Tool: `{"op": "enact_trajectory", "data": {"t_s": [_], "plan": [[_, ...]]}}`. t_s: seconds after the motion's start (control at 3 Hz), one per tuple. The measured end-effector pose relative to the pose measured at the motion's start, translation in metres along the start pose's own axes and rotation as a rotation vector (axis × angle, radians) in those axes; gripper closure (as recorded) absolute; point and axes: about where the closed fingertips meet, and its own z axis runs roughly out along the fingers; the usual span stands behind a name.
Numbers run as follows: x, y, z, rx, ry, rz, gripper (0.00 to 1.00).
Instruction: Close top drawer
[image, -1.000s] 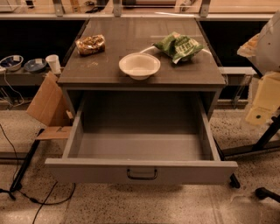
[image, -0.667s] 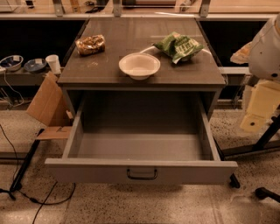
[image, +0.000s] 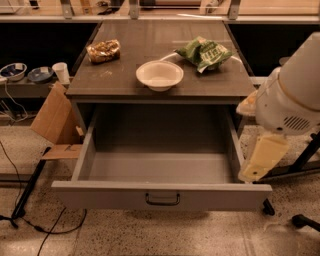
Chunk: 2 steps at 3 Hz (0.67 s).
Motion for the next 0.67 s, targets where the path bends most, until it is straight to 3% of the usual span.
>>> {"op": "enact_trajectory", "data": {"t_s": [0.67], "plan": [[0.011, 0.053, 0.072, -0.069, -0.033, 0.088, 0.65]]}}
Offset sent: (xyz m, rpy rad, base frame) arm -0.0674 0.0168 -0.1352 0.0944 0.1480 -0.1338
